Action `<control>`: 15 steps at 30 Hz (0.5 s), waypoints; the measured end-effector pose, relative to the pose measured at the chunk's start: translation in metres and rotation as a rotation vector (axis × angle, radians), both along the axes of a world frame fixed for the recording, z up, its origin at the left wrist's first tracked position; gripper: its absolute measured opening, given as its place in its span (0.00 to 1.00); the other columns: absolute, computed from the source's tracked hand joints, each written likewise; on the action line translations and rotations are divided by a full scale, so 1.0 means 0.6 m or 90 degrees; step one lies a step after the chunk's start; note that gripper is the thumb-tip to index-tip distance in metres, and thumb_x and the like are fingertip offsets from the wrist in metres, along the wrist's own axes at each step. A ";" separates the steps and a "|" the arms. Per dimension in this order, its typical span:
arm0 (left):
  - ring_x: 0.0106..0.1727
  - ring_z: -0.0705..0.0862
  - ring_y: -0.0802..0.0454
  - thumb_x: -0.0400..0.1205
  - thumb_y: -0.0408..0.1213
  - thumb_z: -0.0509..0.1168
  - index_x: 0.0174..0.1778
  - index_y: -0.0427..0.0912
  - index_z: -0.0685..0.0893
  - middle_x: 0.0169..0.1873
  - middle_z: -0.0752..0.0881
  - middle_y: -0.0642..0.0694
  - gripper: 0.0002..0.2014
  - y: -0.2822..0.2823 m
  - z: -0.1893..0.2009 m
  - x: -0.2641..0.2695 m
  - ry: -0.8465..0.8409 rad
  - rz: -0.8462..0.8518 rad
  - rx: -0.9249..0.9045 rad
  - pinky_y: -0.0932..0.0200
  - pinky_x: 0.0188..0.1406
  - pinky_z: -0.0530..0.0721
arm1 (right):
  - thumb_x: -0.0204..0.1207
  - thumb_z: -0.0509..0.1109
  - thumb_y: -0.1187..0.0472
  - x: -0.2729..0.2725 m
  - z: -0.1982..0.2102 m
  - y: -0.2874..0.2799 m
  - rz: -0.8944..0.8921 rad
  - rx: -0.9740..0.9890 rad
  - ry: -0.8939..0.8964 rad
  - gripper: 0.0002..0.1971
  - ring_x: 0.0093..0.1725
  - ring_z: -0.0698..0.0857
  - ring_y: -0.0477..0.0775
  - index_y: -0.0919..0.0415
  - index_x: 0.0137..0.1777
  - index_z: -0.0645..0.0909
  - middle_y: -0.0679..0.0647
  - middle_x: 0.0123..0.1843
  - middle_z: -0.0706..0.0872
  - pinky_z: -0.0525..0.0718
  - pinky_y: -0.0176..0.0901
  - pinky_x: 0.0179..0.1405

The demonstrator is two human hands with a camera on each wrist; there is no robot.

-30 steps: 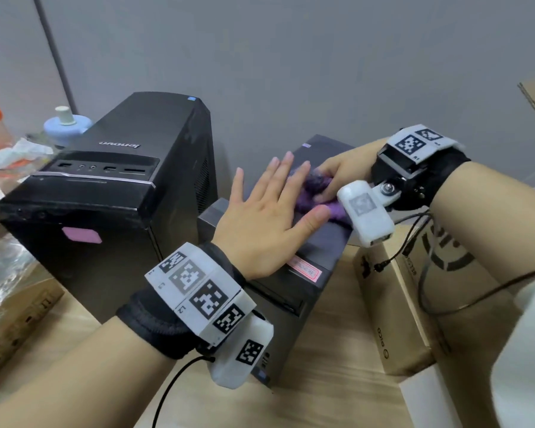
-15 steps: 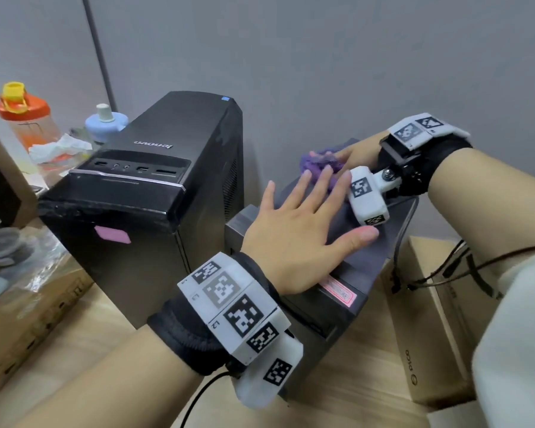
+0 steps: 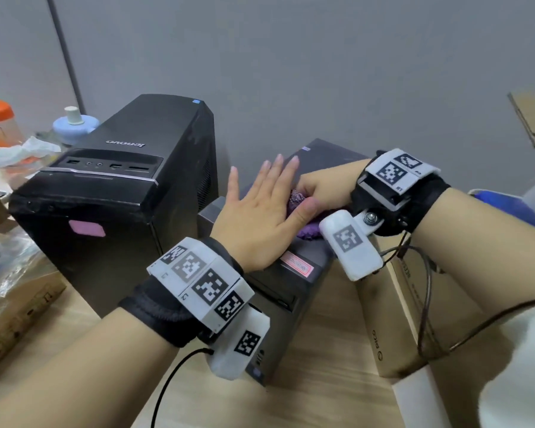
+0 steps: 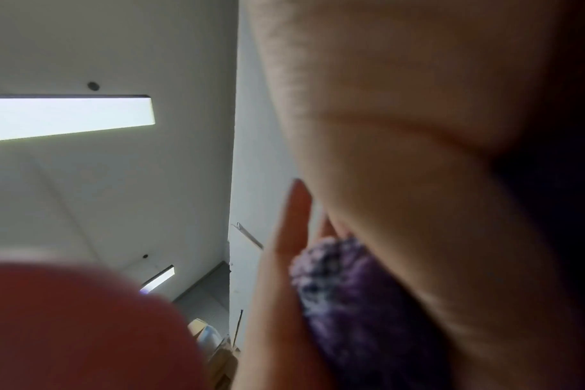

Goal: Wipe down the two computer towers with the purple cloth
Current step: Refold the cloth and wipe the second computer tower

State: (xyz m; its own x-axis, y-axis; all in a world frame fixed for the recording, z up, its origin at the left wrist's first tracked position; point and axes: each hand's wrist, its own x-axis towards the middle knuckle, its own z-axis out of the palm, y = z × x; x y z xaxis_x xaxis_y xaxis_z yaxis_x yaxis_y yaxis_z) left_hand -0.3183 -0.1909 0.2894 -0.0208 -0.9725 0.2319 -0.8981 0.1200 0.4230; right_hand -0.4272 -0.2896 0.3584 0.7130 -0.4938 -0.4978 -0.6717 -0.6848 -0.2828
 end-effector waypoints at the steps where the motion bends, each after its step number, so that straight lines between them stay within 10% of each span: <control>1: 0.85 0.47 0.56 0.76 0.70 0.29 0.83 0.54 0.41 0.84 0.52 0.52 0.40 0.000 0.001 -0.001 -0.025 0.008 0.021 0.39 0.81 0.29 | 0.75 0.70 0.64 -0.007 -0.013 -0.011 -0.023 0.030 -0.026 0.08 0.26 0.76 0.41 0.61 0.35 0.79 0.46 0.27 0.81 0.75 0.30 0.30; 8: 0.84 0.52 0.57 0.77 0.68 0.32 0.82 0.52 0.51 0.84 0.55 0.54 0.39 0.004 0.008 -0.003 -0.107 0.028 0.071 0.40 0.82 0.31 | 0.75 0.70 0.62 -0.076 -0.057 -0.127 -0.296 0.069 -0.217 0.10 0.54 0.85 0.58 0.59 0.56 0.85 0.59 0.56 0.88 0.77 0.52 0.69; 15: 0.84 0.48 0.60 0.66 0.70 0.23 0.81 0.56 0.55 0.84 0.52 0.57 0.48 0.006 0.006 -0.004 -0.149 0.031 0.067 0.40 0.82 0.30 | 0.76 0.69 0.64 -0.120 -0.073 -0.249 -0.470 -0.042 -0.229 0.04 0.45 0.85 0.63 0.55 0.42 0.81 0.61 0.48 0.86 0.84 0.46 0.44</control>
State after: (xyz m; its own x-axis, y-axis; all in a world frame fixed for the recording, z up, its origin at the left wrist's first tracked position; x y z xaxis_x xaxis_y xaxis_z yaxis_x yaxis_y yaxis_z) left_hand -0.3209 -0.1872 0.2933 -0.0138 -0.9922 0.1238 -0.9767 0.0399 0.2109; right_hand -0.4992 -0.4390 0.3146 0.3034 -0.9184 -0.2541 -0.8315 -0.1249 -0.5413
